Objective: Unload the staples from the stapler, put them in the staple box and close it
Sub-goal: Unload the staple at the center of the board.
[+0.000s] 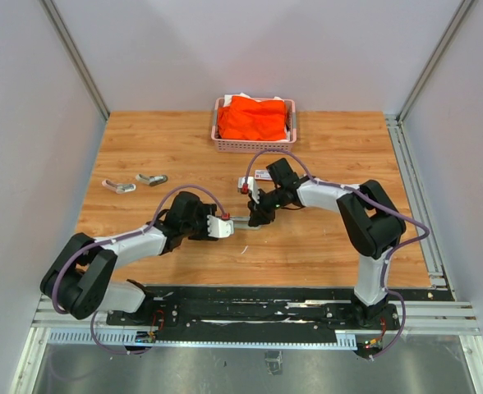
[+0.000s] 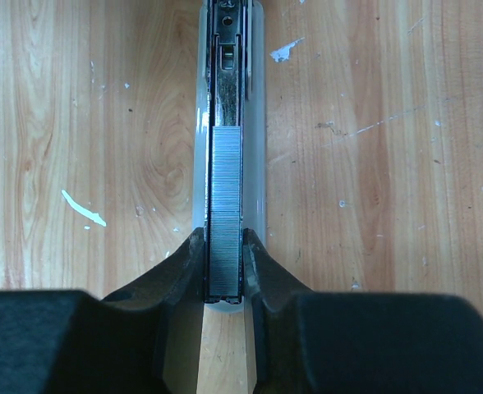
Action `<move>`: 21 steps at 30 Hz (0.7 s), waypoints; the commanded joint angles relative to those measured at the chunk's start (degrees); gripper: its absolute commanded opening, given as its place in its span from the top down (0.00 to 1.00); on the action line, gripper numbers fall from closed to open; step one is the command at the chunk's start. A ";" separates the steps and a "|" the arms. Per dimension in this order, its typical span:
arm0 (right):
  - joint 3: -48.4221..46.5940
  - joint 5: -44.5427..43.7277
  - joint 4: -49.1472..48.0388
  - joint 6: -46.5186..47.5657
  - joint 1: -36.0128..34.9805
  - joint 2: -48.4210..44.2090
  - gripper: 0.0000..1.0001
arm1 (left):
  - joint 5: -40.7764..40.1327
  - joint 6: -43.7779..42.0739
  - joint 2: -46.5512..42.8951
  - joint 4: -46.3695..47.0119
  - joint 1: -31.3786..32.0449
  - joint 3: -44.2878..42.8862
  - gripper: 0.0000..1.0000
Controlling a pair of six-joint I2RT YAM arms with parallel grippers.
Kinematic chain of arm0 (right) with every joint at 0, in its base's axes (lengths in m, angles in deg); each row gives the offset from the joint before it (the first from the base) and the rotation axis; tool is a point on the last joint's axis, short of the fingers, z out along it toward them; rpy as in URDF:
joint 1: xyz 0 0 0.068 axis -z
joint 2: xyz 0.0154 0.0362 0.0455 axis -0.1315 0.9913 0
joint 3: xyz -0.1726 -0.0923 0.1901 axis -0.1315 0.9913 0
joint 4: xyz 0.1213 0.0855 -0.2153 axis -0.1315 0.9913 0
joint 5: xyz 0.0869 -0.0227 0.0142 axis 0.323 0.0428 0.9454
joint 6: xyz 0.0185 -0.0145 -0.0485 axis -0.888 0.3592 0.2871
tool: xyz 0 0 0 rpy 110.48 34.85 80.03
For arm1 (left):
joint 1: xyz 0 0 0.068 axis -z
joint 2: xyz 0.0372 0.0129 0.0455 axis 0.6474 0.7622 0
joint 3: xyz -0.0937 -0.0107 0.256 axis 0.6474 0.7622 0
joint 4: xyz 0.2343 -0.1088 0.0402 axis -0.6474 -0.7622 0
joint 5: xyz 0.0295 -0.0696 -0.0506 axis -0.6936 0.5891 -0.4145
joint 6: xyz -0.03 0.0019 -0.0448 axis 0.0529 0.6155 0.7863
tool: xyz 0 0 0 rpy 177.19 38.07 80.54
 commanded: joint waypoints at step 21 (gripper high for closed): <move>-6.15 8.62 5.67 -10.10 4.08 7.17 0.84 | -10.19 0.89 3.72 5.96 11.89 4.54 0.35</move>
